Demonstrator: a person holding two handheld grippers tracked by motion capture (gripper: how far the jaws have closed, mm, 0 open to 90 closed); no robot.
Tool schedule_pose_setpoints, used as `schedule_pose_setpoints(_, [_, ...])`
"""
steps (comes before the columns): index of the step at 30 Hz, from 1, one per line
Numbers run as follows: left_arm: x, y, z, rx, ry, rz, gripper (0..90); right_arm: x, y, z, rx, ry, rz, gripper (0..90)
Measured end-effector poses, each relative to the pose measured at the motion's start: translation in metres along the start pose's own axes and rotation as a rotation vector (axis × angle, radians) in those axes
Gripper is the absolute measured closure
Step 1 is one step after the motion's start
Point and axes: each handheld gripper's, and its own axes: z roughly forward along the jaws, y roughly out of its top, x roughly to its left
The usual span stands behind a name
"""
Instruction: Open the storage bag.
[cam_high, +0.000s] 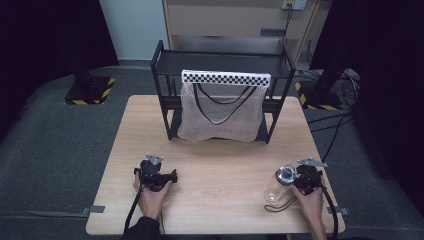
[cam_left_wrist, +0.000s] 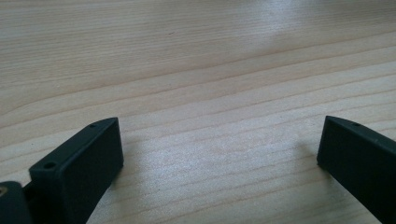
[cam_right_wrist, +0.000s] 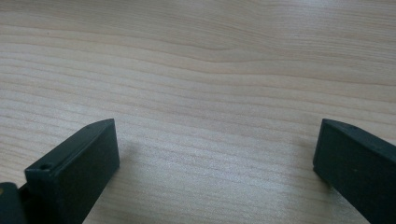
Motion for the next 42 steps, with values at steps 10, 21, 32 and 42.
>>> schedule_pose_setpoints(10, [-0.001,-0.002,-0.003,-0.026,-0.009,0.008,6.8,0.0,0.0,0.0,0.0,0.0,-0.002,0.3])
schedule_pose_setpoints(21, [-0.005,-0.002,-0.012,-0.062,0.014,0.05,10.7,0.0,0.0,0.0,0.0,0.0,-0.002,0.3])
schedule_pose_setpoints(32, [-0.008,0.003,-0.028,-0.154,0.018,0.081,12.1,0.0,0.0,0.0,0.0,0.0,-0.002,0.3])
schedule_pose_setpoints(42, [-0.019,0.012,-0.045,-0.223,0.016,0.142,12.3,0.0,0.0,0.0,0.0,0.0,-0.002,0.3])
